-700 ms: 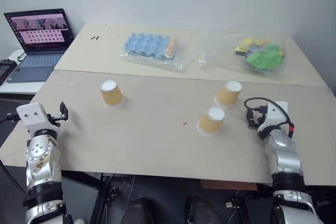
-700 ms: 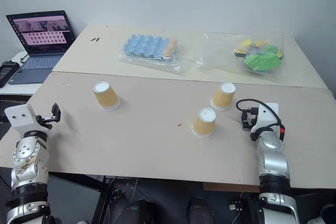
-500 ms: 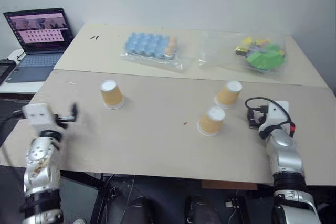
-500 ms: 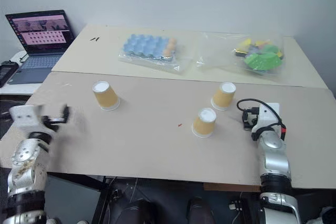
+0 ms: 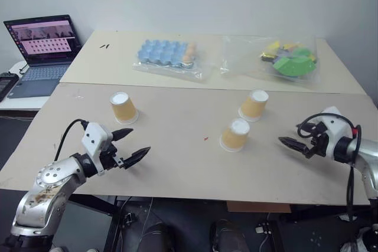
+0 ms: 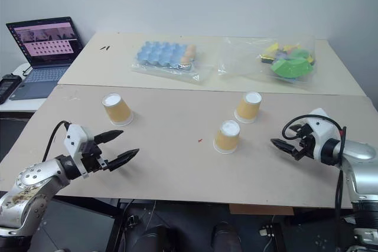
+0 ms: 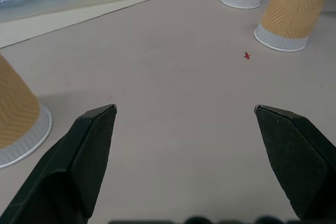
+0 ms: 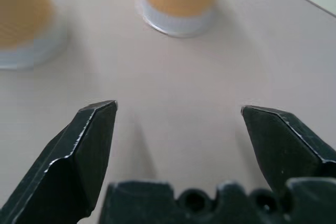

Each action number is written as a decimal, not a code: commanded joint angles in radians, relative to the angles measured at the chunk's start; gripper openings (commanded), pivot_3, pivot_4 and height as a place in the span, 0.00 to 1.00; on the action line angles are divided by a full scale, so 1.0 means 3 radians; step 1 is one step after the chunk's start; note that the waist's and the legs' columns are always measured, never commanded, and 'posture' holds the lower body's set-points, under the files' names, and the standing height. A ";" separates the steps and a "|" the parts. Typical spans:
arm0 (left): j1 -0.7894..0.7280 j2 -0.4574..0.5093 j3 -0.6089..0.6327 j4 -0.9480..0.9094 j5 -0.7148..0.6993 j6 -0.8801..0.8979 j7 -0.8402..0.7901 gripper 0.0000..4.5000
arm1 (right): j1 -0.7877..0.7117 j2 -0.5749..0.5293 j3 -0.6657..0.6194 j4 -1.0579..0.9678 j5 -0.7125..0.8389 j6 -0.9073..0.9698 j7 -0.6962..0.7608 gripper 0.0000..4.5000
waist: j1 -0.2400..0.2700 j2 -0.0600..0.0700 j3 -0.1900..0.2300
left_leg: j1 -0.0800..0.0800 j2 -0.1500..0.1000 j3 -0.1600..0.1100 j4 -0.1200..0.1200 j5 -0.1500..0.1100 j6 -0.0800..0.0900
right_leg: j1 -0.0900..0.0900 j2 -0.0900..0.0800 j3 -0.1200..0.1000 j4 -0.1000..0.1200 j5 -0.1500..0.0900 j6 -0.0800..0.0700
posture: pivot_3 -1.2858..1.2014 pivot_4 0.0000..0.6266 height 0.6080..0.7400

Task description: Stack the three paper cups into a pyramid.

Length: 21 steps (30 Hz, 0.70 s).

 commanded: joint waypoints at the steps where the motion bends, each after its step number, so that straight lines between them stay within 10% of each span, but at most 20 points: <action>1: -0.0107 -0.0031 -0.0087 0.0031 0.0083 -0.0036 -0.0046 1.00 | -0.0326 0.0012 0.0358 -0.0587 0.0232 0.0206 0.0369 0.99 | -0.0009 0.0000 0.0000 | 0.0001 0.0001 0.0001 0.0000 0.0000 0.0000 | -0.0001 0.0001 0.0003 0.0000 0.0000 -0.0001 | 0.52 0.24 0.94; 21: -0.0249 -0.0049 -0.0052 0.0026 0.0140 0.0010 0.0045 1.00 | -0.0834 0.0483 0.0729 -0.0453 0.0078 0.0263 0.0177 0.99 | 0.0082 -0.0003 0.0001 | -0.0016 -0.0005 -0.0002 0.0005 -0.0004 0.0006 | -0.0008 -0.0004 -0.0009 -0.0007 0.0001 -0.0001 | 0.52 0.24 0.94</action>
